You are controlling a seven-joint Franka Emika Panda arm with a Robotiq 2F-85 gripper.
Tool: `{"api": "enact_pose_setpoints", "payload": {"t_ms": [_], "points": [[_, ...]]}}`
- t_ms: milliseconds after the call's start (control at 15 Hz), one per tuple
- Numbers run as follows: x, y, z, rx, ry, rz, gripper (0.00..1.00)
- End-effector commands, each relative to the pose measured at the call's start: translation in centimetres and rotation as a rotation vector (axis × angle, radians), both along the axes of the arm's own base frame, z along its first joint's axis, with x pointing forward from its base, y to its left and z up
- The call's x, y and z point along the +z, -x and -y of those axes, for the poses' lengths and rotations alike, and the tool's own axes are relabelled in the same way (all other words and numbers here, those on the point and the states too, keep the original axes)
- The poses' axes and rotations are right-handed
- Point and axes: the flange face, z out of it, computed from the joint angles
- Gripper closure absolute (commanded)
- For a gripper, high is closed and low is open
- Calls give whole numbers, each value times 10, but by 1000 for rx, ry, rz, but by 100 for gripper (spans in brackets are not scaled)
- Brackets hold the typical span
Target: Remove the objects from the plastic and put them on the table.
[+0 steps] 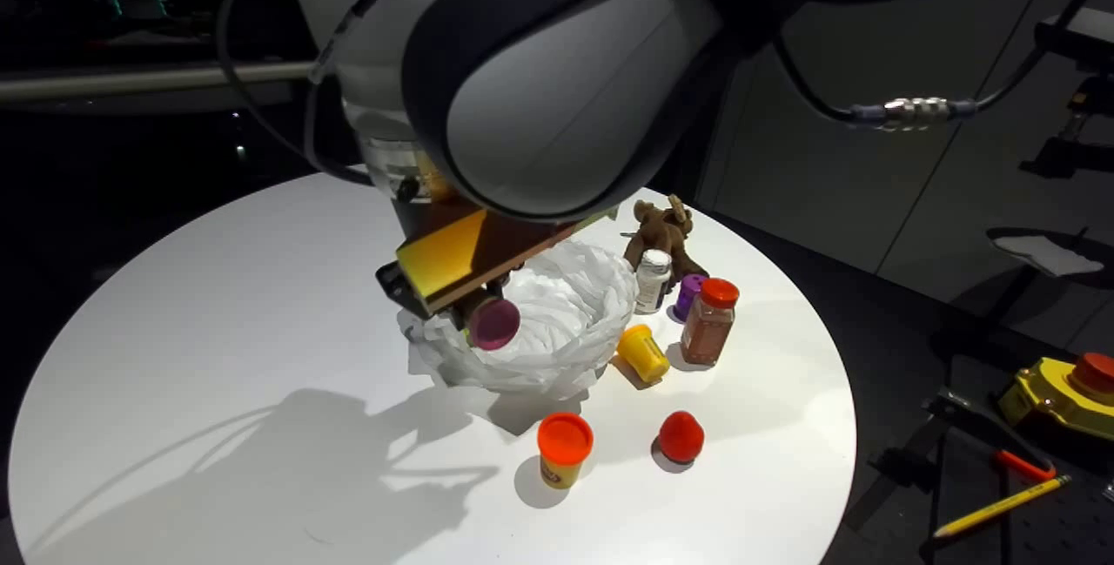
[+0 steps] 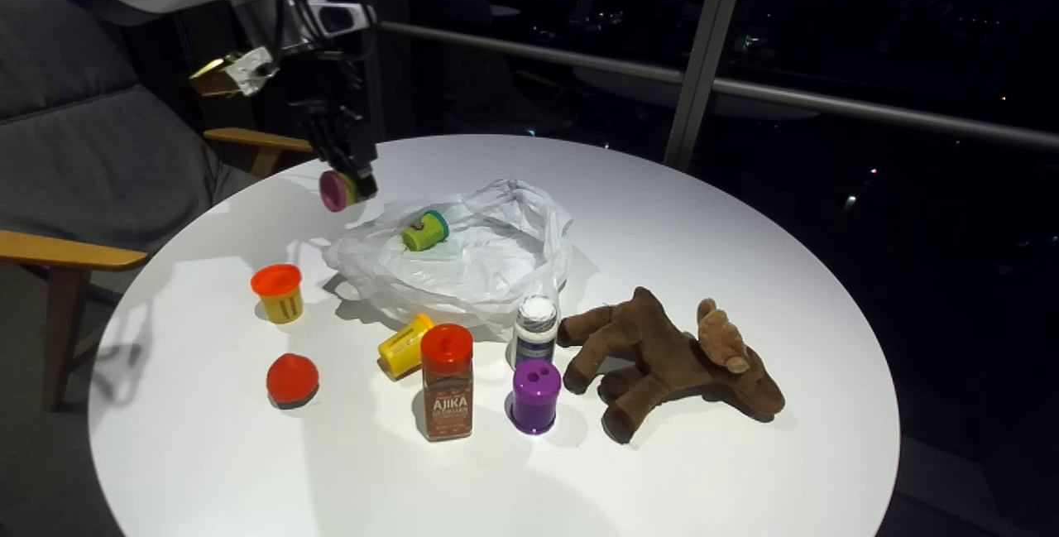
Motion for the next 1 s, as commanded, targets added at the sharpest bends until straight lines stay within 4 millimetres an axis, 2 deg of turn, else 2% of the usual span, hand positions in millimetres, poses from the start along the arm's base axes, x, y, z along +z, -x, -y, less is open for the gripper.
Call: {"api": "enact_pose_setpoints", "payload": {"t_ms": [0, 133, 200, 467, 533, 600, 867, 933], "points": [[-26, 38, -48, -29, -28, -88, 82], [-54, 48, -65, -57, -33, -92, 82], [-69, 46, -68, -86, -32, -65, 82], [-114, 39, -58, -179, -62, -18, 82], [-110, 34, -56, -196, -67, -4, 32], [-103, 31, -53, -200, -71, 11, 31], [-54, 22, -30, -248, -105, 97, 3], [-42, 17, -21, -264, -112, 125, 0]]}}
